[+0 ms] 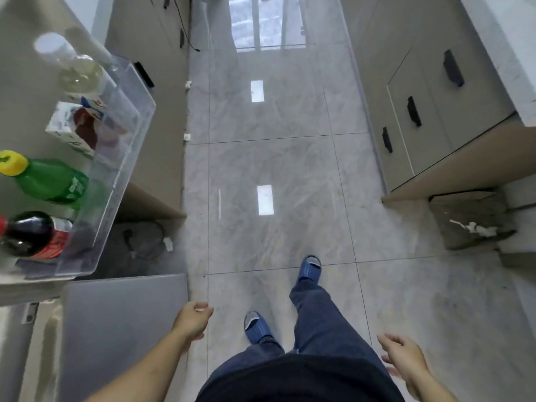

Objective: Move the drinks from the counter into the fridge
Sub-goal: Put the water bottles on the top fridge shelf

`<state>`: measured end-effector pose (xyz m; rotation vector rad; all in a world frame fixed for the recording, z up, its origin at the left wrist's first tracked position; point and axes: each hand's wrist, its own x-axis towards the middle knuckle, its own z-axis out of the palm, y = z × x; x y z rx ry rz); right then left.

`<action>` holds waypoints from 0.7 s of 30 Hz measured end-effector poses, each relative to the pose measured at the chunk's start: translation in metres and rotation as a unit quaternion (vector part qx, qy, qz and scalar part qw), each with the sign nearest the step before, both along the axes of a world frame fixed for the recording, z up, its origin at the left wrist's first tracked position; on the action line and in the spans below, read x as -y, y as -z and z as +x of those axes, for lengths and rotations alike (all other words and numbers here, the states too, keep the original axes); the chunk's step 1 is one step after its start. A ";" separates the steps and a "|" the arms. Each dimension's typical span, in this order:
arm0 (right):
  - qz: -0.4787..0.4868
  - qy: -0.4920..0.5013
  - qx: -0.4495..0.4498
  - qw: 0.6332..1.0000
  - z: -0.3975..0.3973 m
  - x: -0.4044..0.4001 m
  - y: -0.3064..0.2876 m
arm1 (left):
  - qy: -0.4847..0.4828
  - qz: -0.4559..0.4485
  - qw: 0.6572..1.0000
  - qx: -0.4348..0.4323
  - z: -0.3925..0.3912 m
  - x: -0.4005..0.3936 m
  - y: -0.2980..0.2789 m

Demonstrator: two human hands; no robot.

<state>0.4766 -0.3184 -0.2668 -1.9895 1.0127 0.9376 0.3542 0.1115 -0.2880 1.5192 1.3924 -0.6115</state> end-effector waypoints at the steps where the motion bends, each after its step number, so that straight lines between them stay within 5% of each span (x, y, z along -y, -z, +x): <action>1: -0.006 0.005 -0.008 1.000 0.006 0.003 0.003 | -0.005 -0.004 1.000 0.009 0.020 -0.003 0.000; 9: 0.002 0.021 -0.027 0.999 0.145 -0.005 0.013 | -0.027 0.020 0.998 0.050 0.179 -0.023 -0.019; 21: 0.066 -0.160 0.062 0.983 0.453 -0.138 -0.004 | -0.173 0.024 0.985 -0.004 0.277 -0.040 -0.014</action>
